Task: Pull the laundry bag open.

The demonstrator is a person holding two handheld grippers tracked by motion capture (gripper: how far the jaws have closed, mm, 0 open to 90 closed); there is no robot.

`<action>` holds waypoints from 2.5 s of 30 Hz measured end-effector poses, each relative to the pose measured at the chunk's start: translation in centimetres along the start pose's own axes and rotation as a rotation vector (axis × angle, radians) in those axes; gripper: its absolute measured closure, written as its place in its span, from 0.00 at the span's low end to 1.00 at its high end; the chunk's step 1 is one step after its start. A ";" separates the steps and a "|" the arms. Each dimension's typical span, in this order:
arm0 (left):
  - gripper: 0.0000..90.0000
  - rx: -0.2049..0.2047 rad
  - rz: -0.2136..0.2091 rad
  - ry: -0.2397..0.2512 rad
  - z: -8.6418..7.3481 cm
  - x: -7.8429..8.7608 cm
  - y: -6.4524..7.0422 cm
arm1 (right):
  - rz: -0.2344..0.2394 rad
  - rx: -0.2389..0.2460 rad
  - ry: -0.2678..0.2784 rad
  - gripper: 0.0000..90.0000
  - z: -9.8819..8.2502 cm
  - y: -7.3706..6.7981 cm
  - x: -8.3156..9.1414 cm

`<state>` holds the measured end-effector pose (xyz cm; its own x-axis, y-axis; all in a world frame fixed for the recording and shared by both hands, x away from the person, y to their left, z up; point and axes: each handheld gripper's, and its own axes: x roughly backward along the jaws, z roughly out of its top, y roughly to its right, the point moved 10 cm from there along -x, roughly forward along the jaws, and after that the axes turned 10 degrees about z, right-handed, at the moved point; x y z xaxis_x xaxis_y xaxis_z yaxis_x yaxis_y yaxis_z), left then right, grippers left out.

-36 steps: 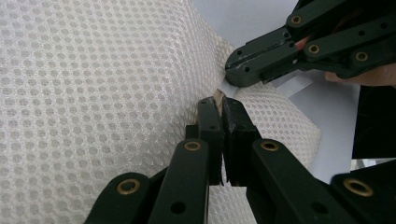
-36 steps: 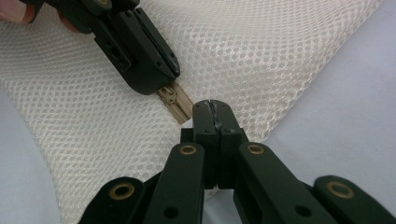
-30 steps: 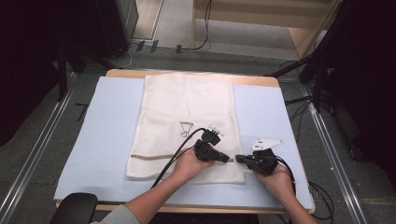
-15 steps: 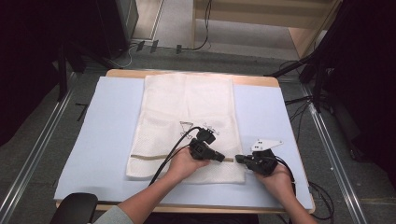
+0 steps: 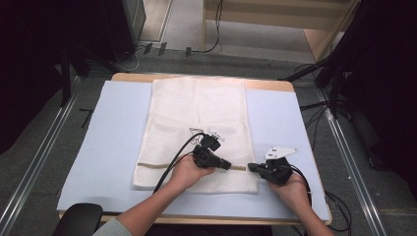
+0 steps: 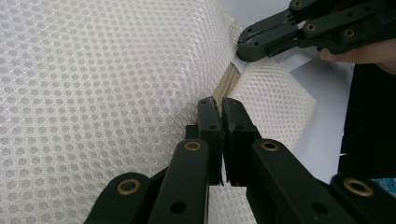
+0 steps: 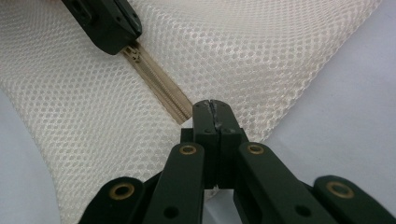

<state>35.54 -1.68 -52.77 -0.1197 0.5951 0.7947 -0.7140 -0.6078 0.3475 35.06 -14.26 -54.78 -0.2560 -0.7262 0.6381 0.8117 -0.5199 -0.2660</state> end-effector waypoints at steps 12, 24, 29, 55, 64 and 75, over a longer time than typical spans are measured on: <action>0.99 0.018 -0.008 -0.004 -0.4 1.0 -0.6 | 0.004 -0.004 0.003 1.00 0.0 0.0 0.0; 0.99 0.022 -0.003 -0.001 -1.2 2.5 -1.6 | 0.001 -0.004 0.001 1.00 0.0 0.0 0.0; 0.99 0.017 0.001 0.003 -1.3 2.9 -1.6 | 0.000 -0.004 0.002 1.00 0.0 0.0 0.0; 0.99 0.046 -0.015 0.021 -2.3 5.2 -3.2 | 0.003 0.000 0.009 1.00 0.0 0.0 0.0; 0.99 0.054 -0.013 0.011 -2.8 6.1 -4.0 | -0.001 0.002 0.007 1.00 0.0 0.0 0.0; 0.99 0.050 -0.017 0.023 -3.1 7.2 -4.6 | -0.003 0.004 0.006 1.00 0.0 0.0 0.0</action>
<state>35.82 7.04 -50.26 -0.1244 0.6170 0.7771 -0.6804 -0.6231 0.3858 35.10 -14.24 -54.78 -0.2616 -0.7276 0.6341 0.8129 -0.5203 -0.2617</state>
